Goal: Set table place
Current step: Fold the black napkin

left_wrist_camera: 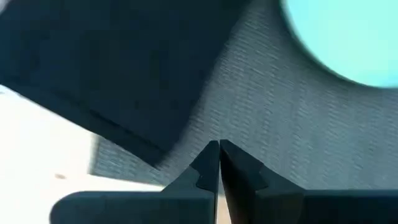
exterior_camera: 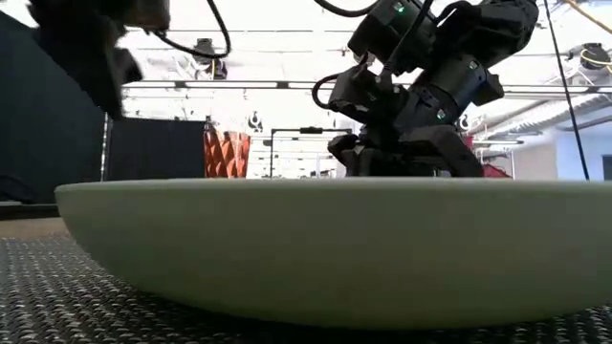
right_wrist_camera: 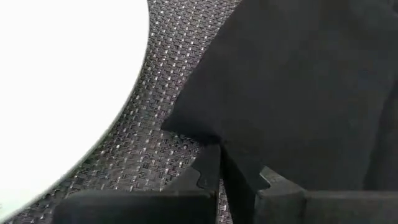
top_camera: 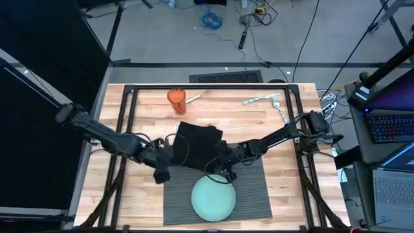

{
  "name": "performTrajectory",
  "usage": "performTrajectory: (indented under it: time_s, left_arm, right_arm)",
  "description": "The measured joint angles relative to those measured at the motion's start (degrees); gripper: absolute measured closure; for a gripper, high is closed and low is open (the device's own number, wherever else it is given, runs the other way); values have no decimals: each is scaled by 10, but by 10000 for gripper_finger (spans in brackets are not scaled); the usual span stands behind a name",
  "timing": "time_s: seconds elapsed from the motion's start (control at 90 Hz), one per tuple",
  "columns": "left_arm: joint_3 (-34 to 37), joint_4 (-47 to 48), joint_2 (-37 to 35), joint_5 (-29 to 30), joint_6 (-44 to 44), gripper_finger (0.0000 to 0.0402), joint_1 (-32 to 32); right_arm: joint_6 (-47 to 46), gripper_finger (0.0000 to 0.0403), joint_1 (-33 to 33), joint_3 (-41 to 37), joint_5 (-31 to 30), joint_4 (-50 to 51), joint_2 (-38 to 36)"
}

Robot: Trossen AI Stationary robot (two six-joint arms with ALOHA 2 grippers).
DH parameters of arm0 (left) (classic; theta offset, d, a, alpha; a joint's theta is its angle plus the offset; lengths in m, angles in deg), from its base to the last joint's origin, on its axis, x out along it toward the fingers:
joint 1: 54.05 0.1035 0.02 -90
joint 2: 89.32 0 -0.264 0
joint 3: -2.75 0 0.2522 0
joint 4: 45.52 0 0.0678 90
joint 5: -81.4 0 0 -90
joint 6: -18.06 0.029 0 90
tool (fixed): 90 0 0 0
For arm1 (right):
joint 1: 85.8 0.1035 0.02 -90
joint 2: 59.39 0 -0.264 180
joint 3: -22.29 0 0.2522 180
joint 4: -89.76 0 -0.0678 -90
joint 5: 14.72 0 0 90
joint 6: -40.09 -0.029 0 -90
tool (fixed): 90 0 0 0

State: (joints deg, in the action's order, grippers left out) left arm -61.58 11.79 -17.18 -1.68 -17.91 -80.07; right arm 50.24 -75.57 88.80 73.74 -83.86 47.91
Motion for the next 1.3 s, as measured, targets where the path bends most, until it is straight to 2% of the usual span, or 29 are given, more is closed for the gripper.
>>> performTrajectory:
  time_s: [0.089,0.256,0.378,0.478,0.667,0.778,0.989,1.3]
  left_arm:
    - [0,0,5,-8,35,387,-13]
    - [1,5,31,-7,34,335,-9]
    - [1,5,50,35,36,291,-6]
    - [1,6,73,87,70,262,-6]
    - [4,5,137,78,99,225,-6]
    - [4,5,165,75,128,212,-6]
    - [4,5,189,137,143,202,-6]
    - [4,5,192,137,144,202,-6]
  right_arm:
    - [1,403,-3,0,-1,-6,0]
    - [1,403,-5,0,-1,-12,0]
    - [1,403,-5,0,-1,-12,0]
    - [1,403,-5,0,0,-11,0]
    - [1,403,-5,0,1,-10,0]
    - [1,403,-5,0,1,-10,0]
    - [-1,403,-5,0,1,-4,0]
    - [-1,403,-5,0,1,1,0]
